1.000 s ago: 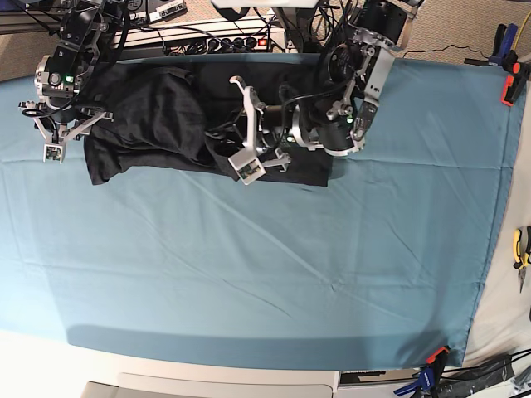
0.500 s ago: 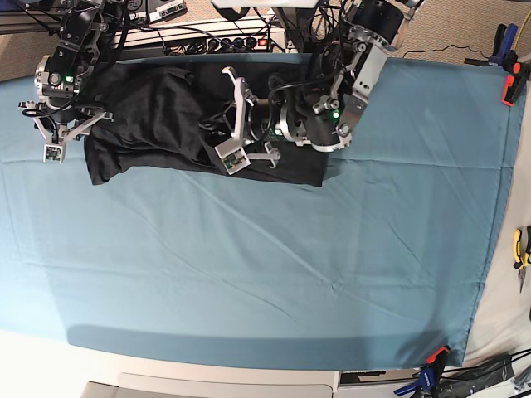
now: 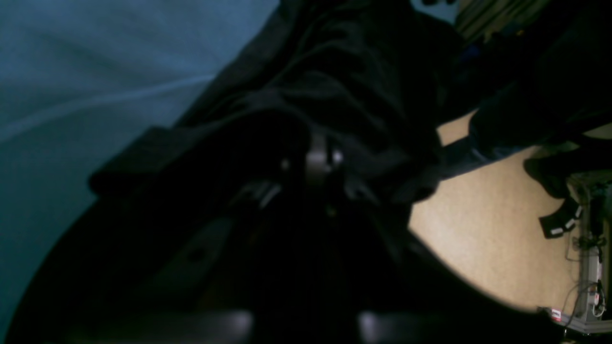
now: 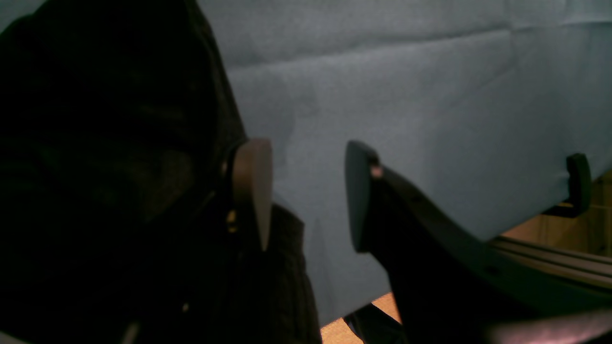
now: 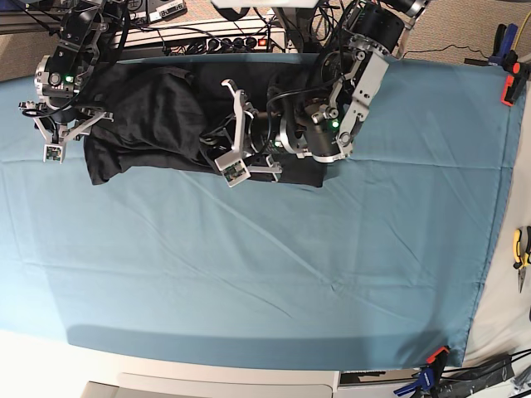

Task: Fold the T-shirt properly
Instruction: 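Lay the collar end over the shirt and open the left gripper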

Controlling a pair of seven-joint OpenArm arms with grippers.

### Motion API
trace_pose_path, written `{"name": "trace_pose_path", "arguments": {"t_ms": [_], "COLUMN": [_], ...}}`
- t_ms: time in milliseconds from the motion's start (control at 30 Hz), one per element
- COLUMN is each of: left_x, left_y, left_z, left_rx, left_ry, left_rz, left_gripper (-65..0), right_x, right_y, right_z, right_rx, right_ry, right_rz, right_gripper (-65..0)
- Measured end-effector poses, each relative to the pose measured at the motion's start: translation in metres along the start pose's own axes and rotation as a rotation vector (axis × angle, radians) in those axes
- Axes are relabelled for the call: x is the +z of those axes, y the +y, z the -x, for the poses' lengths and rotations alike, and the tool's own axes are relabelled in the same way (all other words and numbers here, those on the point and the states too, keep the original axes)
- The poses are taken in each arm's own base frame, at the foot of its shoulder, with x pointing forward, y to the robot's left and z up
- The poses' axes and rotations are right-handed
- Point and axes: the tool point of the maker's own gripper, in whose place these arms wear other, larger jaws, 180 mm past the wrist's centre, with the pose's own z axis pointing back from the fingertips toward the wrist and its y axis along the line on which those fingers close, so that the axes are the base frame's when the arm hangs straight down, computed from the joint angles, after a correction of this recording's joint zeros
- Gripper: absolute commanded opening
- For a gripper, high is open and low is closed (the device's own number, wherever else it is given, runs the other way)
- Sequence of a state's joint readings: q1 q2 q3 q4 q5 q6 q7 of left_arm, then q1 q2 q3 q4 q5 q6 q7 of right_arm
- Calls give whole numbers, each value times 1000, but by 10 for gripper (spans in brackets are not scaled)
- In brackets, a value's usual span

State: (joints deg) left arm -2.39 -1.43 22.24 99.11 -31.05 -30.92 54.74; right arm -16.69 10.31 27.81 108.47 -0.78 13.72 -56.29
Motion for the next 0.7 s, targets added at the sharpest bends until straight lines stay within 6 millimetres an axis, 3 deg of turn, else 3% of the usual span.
{"name": "trace_pose_path", "arguments": {"t_ms": [133,167,267,300,600,633,700], "left_x": [0,0,-1,-2,-10,-10,-9], "left_y": [0,0,-3,-5,-10,-6,3], "left_z": [0,0,1,0,-7,-7,-10], "left_rx": [-2,-2,-7,-2,26,14,-21], "left_ry": [0,0,-1,-5,-26,-16,-1], "left_rz": [2,2,9,13,25,11,-19], "left_gripper": [-650,-616,-406,-371,-365,-377,-464], "right_x": [0,0,0,0,0,0,0], "right_y": [0,0,0,0,0,0,0], "right_z": [0,0,0,0,0,0,0], "right_rx": [0,0,0,0,0,0,0], "right_ry": [0,0,0,0,0,0,0], "right_rz": [0,0,0,0,0,0,0], "right_gripper": [-395,-395,-395,-395,-395,-395,-395]}}
